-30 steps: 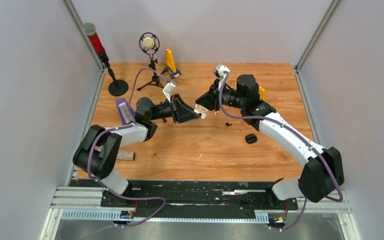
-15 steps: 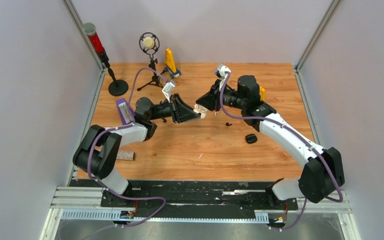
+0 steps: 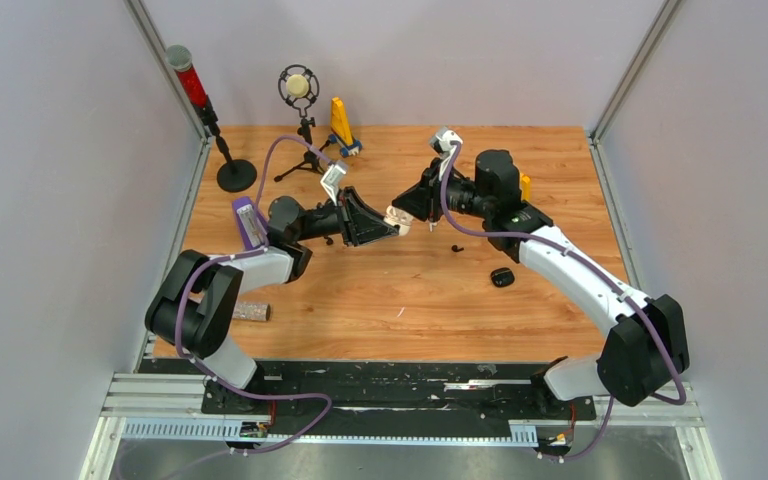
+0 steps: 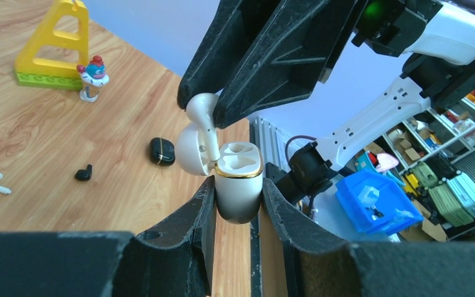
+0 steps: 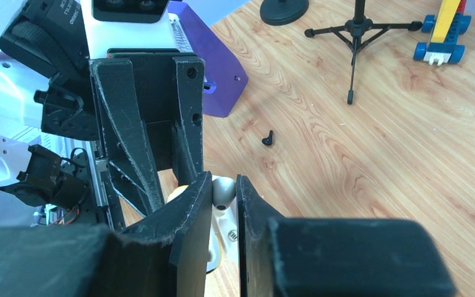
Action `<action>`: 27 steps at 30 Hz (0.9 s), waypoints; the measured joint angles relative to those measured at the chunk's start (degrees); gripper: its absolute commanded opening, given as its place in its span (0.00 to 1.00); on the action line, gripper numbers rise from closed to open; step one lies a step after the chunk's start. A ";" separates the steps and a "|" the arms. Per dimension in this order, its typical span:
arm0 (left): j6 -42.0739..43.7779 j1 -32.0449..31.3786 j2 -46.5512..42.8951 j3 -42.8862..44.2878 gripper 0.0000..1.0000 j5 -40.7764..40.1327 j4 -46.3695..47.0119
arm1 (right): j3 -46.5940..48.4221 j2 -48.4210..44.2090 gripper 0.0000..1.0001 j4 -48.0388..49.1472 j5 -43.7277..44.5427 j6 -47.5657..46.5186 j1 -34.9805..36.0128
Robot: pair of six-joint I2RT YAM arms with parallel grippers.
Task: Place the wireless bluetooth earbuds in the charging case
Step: Place the earbud in the charging case.
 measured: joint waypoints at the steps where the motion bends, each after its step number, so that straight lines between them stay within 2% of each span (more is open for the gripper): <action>1: 0.07 0.00 0.00 -0.24 0.00 -0.37 0.28 | 0.17 0.00 0.11 -0.26 0.17 0.31 0.00; 13: 5.86 0.35 -3.02 -2.73 0.00 -8.00 -1.01 | 12.20 1.18 0.11 -8.00 1.11 4.81 -4.57; 19: 6.14 0.37 -3.02 -2.60 0.00 -11.80 -2.73 | 12.90 3.19 0.11 -8.00 1.70 8.39 -4.63; 27: 9.55 0.31 -2.12 -2.60 0.00 -17.03 -3.87 | 15.47 10.80 0.11 -9.94 3.54 13.84 -4.59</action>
